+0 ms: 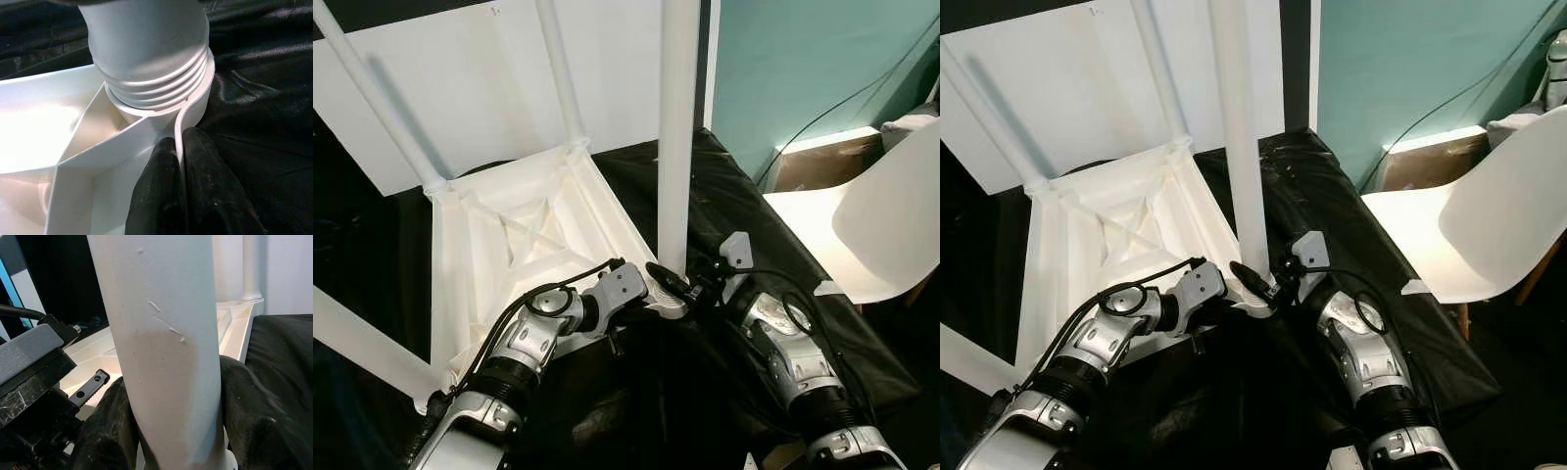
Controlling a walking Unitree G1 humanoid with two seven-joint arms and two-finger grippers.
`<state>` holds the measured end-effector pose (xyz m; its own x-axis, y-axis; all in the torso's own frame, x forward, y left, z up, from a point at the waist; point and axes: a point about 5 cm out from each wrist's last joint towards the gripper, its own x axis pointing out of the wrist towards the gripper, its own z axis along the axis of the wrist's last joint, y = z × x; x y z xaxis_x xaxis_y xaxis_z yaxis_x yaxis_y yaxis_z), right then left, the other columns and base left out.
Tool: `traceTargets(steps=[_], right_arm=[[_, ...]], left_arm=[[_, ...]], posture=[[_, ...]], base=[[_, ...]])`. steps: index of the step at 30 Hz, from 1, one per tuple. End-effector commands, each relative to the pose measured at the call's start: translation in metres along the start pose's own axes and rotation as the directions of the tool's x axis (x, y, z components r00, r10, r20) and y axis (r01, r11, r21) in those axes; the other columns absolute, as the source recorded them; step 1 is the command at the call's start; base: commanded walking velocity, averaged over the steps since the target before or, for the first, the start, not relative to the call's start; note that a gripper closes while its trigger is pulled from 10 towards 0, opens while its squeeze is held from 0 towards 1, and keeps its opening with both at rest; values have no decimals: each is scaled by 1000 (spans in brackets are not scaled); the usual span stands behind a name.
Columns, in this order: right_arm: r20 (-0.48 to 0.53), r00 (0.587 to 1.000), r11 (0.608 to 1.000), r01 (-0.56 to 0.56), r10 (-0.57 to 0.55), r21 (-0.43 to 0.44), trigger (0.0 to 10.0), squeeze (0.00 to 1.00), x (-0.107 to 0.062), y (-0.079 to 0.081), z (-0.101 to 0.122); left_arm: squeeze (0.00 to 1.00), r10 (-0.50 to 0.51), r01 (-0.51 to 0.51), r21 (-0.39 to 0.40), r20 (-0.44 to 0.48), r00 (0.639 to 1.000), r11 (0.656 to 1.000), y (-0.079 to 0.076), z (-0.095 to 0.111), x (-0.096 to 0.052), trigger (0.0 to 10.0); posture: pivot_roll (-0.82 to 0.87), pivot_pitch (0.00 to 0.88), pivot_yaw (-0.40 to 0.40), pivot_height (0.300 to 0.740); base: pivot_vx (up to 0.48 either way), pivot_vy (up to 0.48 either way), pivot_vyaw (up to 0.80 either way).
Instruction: Building children table
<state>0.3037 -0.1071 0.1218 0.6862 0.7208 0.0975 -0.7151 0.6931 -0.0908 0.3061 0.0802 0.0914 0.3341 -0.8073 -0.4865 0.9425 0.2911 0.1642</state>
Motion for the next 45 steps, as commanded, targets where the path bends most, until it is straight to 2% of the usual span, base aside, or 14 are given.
traceTargets(steps=[1, 8, 11, 22, 30, 31, 32, 33, 38, 40, 41, 42, 44, 45], right_arm=[[-85, 996, 998, 23, -19, 50, 10000, 0, -1, 2, -16], [-72, 997, 998, 33, -29, 52, 10000, 0, 0, -2, -13], [-76, 997, 999, 32, -32, 0, 10000, 0, 0, -3, -11], [-104, 993, 998, 57, -55, 20, 10000, 0, -1, -2, -15], [-96, 995, 994, 14, -25, -112, 10000, 0, 3, -12, -3], [-80, 997, 993, 2, -12, -116, 4745, 0, 3, -14, 0], [-80, 997, 993, 2, -12, -116, 4745, 0, 3, -14, 0], [-64, 998, 994, -9, 2, -112, 0, 0, 3, -16, 3], [-46, 999, 998, 23, -26, -61, 0, 0, 3, -19, 5], [-18, 992, 992, 126, -126, 2, 0, 0, 5, -20, 6], [-18, 992, 992, 126, -126, 2, 0, 0, 5, -20, 6], [54, 964, 965, 261, -260, -6, 0, 0, 3, -23, 11], [54, 964, 965, 261, -260, -6, 0, 0, 3, -23, 11], [95, 936, 939, 342, -339, -25, 0, 0, -2, -19, 11]], left_arm=[[0, -23, 13, -107, -91, 996, 994, -17, -33, 5, 10000], [0, -27, 17, -106, -88, 996, 994, -17, -33, 5, 10000], [0, -31, 21, -107, -86, 996, 994, -18, -32, 6, 10000], [0, -30, 21, -109, -87, 996, 994, -18, -33, 6, 10000], [0, -34, 25, -105, -89, 995, 994, -17, -33, 7, 10000], [0, -35, 26, -104, -89, 995, 994, -17, -32, 7, 10000], [0, -35, 26, -104, -89, 995, 994, -17, -32, 7, 10000], [0, -36, 27, -103, -88, 995, 994, -17, -32, 7, 10000], [0, -33, 24, -100, -89, 995, 995, -17, -32, 7, 10000], [0, -31, 22, -100, -89, 996, 995, -17, -32, 7, 10000], [0, -31, 22, -100, -89, 996, 995, -17, -32, 7, 10000], [0, -30, 21, -102, -89, 996, 995, -17, -32, 7, 10000], [0, -30, 21, -102, -89, 996, 995, -17, -32, 7, 10000], [0, -32, 23, -103, -92, 995, 994, -18, -33, 6, 10000]], posture=[[-30, 0, 47, 740], [-34, 0, 49, 740], [-36, 0, 48, 740], [-37, 0, 49, 740], [-46, 0, 55, 740], [-46, 0, 55, 740], [-46, 0, 55, 740], [-46, 0, 55, 740], [-45, 0, 54, 740], [-45, 0, 54, 740], [-45, 0, 54, 740], [-32, 0, 49, 740], [-32, 0, 49, 740], [-32, 0, 49, 740]], base=[[0, 0, 0], [0, 0, 0], [0, 0, 800], [0, 0, 145], [0, 0, 0], [0, 0, 0], [0, 0, 0], [0, 0, 0], [0, 0, 0], [0, 0, 0], [0, 0, 0], [0, 0, 0], [0, 0, 0], [0, 0, 0]])
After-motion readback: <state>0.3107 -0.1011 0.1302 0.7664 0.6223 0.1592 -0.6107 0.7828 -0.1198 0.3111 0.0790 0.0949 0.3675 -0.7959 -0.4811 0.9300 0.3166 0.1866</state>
